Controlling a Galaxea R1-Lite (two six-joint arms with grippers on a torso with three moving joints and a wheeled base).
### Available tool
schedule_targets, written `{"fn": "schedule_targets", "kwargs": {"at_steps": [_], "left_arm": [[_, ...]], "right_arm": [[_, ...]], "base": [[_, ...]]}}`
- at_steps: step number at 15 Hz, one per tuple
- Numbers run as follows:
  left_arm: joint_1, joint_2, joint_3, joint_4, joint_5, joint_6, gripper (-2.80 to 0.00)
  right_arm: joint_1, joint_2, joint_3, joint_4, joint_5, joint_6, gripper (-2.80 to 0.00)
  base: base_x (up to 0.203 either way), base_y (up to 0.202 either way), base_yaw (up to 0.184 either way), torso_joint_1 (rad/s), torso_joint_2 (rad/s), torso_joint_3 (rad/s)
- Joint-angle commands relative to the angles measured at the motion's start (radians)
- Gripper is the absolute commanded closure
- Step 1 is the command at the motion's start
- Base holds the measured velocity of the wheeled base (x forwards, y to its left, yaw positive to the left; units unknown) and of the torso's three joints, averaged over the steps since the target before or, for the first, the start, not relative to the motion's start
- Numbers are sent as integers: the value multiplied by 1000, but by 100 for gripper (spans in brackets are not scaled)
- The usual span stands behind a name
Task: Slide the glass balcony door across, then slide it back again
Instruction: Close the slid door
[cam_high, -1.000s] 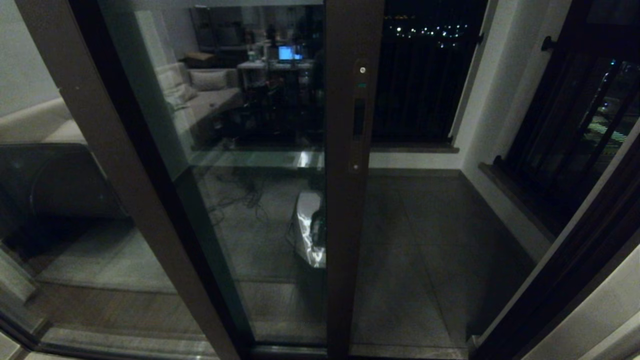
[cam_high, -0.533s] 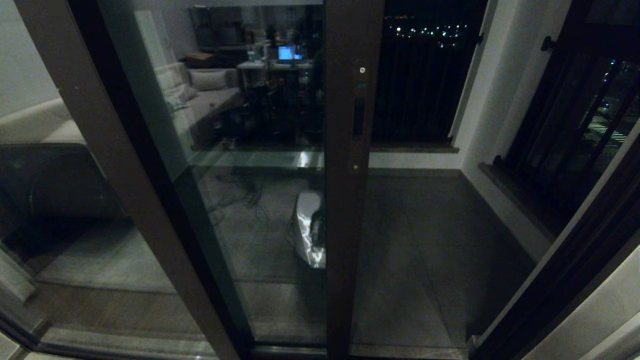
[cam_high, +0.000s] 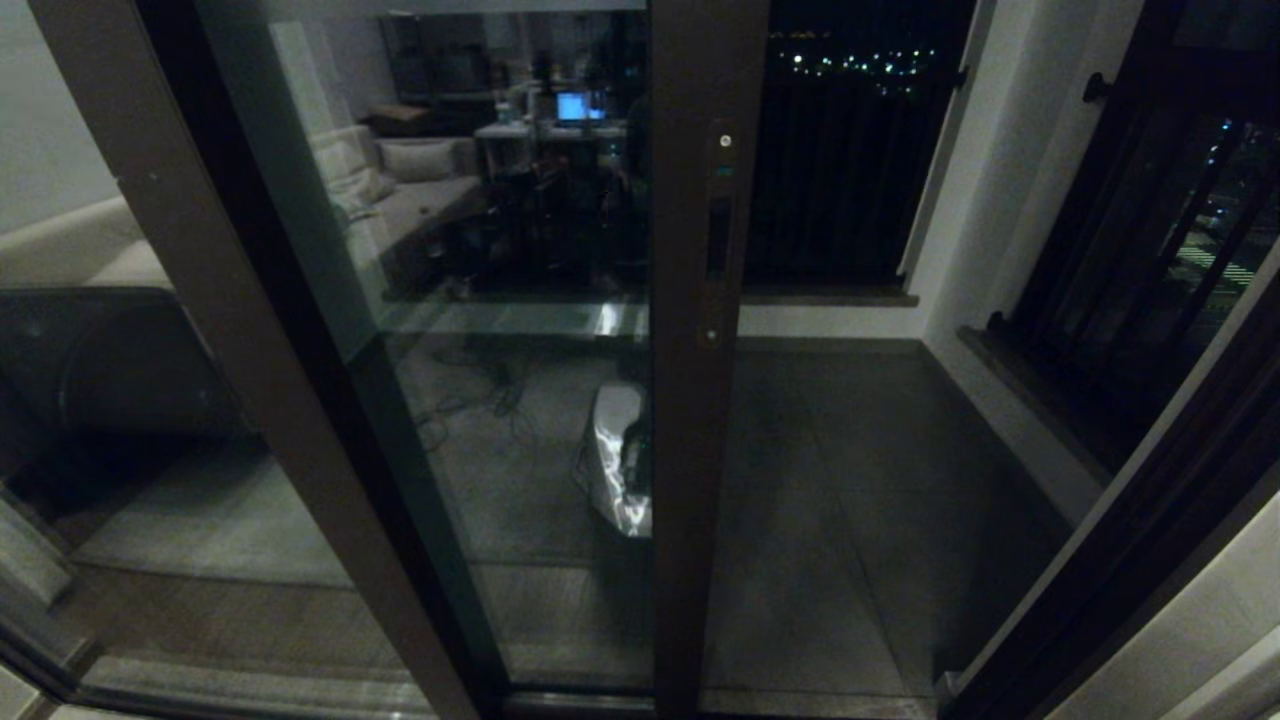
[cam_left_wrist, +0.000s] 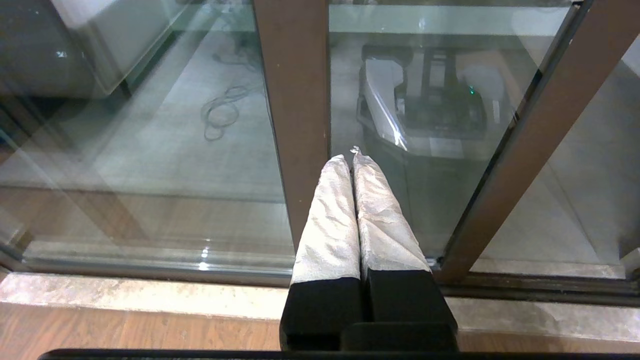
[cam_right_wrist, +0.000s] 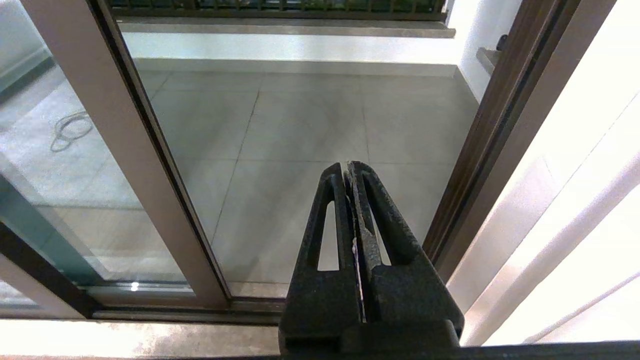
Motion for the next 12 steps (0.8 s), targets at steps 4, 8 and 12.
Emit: {"fn": "schedule_targets", "kwargs": {"at_steps": [4,8,12], "left_arm": [[1,-1,0,1,0,0,0],[1,-1,0,0,0,0,0],[-1,-1,0,1,0,0,0]], "right_arm": [[-1,7,-42,2,-24,-30,0],[4,269,-415,8,5,0,0],[7,622,-726,17,128,51,0]], "base": [[0,0,0,0,0,0],[0,0,0,0,0,0],[0,0,0,0,0,0]]}}
